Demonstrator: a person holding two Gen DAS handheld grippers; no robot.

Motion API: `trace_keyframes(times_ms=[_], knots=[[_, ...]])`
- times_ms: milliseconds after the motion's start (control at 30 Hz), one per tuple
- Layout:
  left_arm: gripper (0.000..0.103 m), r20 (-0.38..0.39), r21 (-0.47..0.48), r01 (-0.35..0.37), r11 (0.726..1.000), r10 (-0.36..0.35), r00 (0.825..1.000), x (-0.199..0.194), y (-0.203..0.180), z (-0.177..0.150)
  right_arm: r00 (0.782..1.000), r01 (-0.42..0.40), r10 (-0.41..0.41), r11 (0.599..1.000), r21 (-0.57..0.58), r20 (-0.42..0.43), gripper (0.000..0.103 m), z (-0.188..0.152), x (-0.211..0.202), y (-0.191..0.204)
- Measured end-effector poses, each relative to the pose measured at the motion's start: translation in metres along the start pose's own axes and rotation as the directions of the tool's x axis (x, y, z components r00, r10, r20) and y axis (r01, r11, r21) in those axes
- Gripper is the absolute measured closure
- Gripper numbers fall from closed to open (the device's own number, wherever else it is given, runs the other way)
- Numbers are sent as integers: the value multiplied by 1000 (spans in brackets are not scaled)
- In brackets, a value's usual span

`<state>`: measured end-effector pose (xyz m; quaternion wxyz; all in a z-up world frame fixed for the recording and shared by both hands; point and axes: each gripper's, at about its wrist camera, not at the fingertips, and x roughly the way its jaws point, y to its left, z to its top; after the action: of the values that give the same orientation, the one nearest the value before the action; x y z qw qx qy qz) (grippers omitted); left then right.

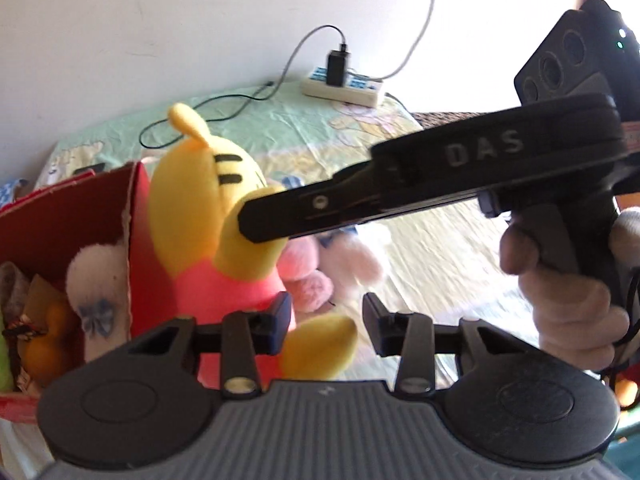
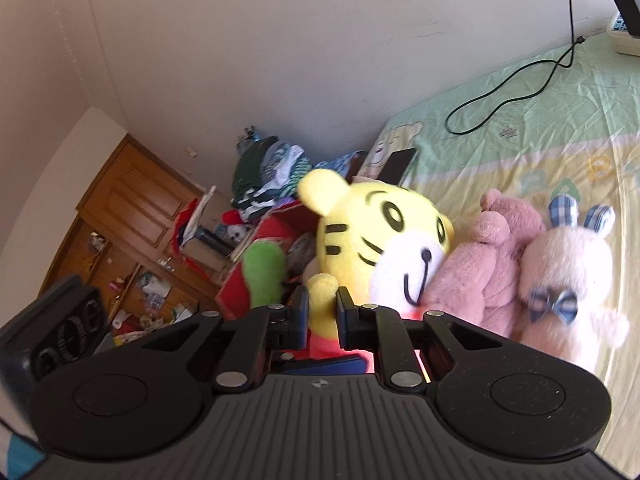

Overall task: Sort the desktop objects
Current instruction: 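Grasp the yellow tiger plush with the right gripper while the left gripper grasps it too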

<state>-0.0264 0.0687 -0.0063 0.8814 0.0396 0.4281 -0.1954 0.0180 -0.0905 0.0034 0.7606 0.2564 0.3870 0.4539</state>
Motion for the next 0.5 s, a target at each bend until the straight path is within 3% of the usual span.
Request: trace_keyframes(times_ms=[167, 333, 433, 500], knots=[[58, -20, 4, 75, 997, -75, 997, -22, -1, -24, 999, -7, 4, 999, -47, -53, 87, -21, -15, 26], [58, -66, -22, 134, 991, -135, 989, -40, -1, -51, 989, 67, -81, 991, -116, -121, 88, -39, -8, 42], [53, -59, -47, 124, 991, -127, 990, -50, 5, -57, 985, 77, -96, 988, -131, -143, 88, -44, 1, 49], [49, -62, -57, 81, 995, -85, 994, -46, 13, -58, 983, 70, -92, 988, -139, -162, 88, -45, 9, 50]])
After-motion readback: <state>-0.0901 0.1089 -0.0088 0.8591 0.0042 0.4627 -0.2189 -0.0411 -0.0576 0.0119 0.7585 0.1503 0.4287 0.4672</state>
